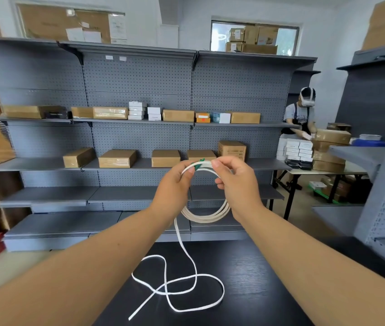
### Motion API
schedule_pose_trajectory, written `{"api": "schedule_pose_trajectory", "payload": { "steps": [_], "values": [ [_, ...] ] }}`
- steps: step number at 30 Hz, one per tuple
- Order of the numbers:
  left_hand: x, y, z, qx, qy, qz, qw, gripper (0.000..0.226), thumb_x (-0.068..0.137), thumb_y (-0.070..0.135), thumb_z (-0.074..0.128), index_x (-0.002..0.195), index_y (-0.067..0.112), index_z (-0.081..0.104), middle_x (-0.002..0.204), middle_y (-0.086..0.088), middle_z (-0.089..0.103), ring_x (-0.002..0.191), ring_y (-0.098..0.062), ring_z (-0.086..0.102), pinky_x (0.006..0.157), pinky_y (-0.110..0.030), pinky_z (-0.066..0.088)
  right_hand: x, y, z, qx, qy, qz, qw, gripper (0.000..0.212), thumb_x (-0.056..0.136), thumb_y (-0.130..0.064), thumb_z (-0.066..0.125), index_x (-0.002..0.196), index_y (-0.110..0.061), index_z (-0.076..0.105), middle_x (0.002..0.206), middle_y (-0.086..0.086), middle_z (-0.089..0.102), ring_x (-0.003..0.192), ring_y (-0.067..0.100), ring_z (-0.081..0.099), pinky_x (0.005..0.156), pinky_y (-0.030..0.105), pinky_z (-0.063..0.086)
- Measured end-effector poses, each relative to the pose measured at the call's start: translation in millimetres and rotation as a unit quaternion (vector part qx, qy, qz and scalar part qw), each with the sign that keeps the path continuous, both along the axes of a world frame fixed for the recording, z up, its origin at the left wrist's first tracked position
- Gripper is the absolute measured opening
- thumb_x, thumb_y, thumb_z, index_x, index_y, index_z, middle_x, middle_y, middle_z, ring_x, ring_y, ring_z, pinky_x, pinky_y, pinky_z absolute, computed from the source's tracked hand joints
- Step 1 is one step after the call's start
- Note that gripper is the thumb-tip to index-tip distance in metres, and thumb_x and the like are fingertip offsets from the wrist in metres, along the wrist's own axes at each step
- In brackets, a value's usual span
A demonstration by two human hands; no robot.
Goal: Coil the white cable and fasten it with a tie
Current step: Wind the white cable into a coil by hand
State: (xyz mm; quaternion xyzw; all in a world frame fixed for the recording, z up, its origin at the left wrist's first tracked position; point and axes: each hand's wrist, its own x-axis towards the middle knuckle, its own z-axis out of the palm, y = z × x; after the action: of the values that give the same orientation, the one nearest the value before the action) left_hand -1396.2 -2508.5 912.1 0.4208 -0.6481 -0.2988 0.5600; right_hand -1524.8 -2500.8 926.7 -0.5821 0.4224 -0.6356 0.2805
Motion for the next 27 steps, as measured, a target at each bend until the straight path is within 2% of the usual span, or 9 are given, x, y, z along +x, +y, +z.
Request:
{"api": "schedule_pose_trajectory", "payload": {
  "steps": [3, 8, 11, 13, 16, 18, 20, 24, 27],
  "values": [
    [-3, -1, -1, 0.003, 0.019, 0.016, 1.000, 0.024, 0.099, 0.024, 0.040, 0.109, 0.028, 0.061, 0.055, 0.019, 0.049, 0.059, -0.003, 0.042, 0.063, -0.026, 0.034, -4, -1, 0, 0.000, 0.008, 0.006, 1.000, 0.018, 0.090, -0.019, 0.057, 0.077, -0.031, 0.062, 0.078, -0.009, 0.061, 0.066, 0.008, 0.054, 0.061, 0.018, 0.050],
    [-9, -1, -3, 0.012, 0.002, 0.003, 1.000, 0.023, 0.098, 0.028, 0.040, 0.109, 0.027, 0.060, 0.060, 0.010, 0.042, 0.058, -0.009, 0.038, 0.063, -0.029, 0.036, -13, -3, -3, 0.007, 0.004, 0.008, 1.000, 0.015, 0.090, -0.018, 0.057, 0.081, -0.028, 0.061, 0.079, -0.008, 0.061, 0.068, 0.006, 0.054, 0.057, 0.010, 0.048],
    [-13, 5, 1, 0.027, 0.022, -0.036, 0.999, 0.023, 0.099, 0.030, 0.038, 0.089, 0.027, 0.058, 0.062, 0.007, 0.039, 0.056, -0.010, 0.036, 0.058, -0.024, 0.037, -20, -5, -6, 0.010, -0.008, 0.007, 1.000, 0.016, 0.090, -0.016, 0.057, 0.080, -0.027, 0.062, 0.078, -0.009, 0.060, 0.065, 0.006, 0.053, 0.053, 0.008, 0.046],
    [-17, 10, 4, 0.065, 0.057, -0.035, 0.996, 0.035, 0.099, 0.037, 0.034, 0.074, 0.019, 0.050, 0.061, 0.002, 0.039, 0.054, -0.011, 0.035, 0.051, -0.017, 0.036, -24, -5, -7, 0.010, 0.002, -0.001, 1.000, 0.017, 0.090, -0.016, 0.058, 0.079, -0.028, 0.062, 0.078, -0.009, 0.061, 0.064, 0.007, 0.054, 0.055, 0.011, 0.047],
    [-21, 13, 4, 0.071, 0.071, -0.024, 0.995, 0.040, 0.100, 0.038, 0.031, 0.070, 0.014, 0.045, 0.060, 0.000, 0.039, 0.052, -0.011, 0.035, 0.044, -0.011, 0.036, -31, -4, -8, 0.002, 0.011, 0.002, 1.000, 0.018, 0.090, -0.015, 0.057, 0.087, -0.032, 0.060, 0.088, -0.013, 0.061, 0.067, 0.010, 0.056, 0.057, 0.016, 0.047],
    [-24, 15, 4, 0.056, 0.058, -0.020, 0.997, 0.037, 0.100, 0.031, 0.033, 0.069, 0.017, 0.046, 0.061, 0.001, 0.037, 0.052, -0.010, 0.034, 0.045, -0.011, 0.035, -37, -3, -6, 0.002, 0.054, 0.004, 0.999, 0.019, 0.092, -0.015, 0.054, 0.102, -0.031, 0.058, 0.094, -0.017, 0.058, 0.070, 0.009, 0.059, 0.056, 0.012, 0.046],
    [-27, 14, 3, 0.044, 0.039, -0.016, 0.998, 0.035, 0.100, 0.029, 0.036, 0.068, 0.026, 0.049, 0.062, 0.002, 0.037, 0.054, -0.011, 0.034, 0.052, -0.019, 0.036, -42, -2, -2, 0.013, 0.128, -0.001, 0.992, 0.023, 0.094, -0.020, 0.050, 0.115, -0.028, 0.055, 0.099, -0.015, 0.057, 0.072, 0.007, 0.062, 0.061, 0.014, 0.049],
    [-27, 12, 2, 0.023, -0.019, 0.007, 1.000, 0.036, 0.099, 0.031, 0.039, 0.065, 0.031, 0.050, 0.056, 0.005, 0.038, 0.053, -0.011, 0.034, 0.057, -0.029, 0.032, -47, -2, 3, 0.031, 0.245, -0.002, 0.969, 0.024, 0.096, -0.029, 0.044, 0.114, -0.025, 0.059, 0.105, -0.009, 0.059, 0.089, 0.016, 0.063, 0.086, 0.035, 0.051],
    [-25, 10, 2, -0.001, -0.073, 0.018, 0.997, 0.032, 0.098, 0.031, 0.041, 0.067, 0.033, 0.051, 0.056, 0.010, 0.041, 0.055, -0.009, 0.038, 0.061, -0.029, 0.034, -49, -1, 4, 0.031, 0.299, 0.014, 0.954, 0.025, 0.094, -0.037, 0.044, 0.109, -0.024, 0.059, 0.097, -0.008, 0.060, 0.094, 0.016, 0.060, 0.088, 0.042, 0.050]
  ]
}}
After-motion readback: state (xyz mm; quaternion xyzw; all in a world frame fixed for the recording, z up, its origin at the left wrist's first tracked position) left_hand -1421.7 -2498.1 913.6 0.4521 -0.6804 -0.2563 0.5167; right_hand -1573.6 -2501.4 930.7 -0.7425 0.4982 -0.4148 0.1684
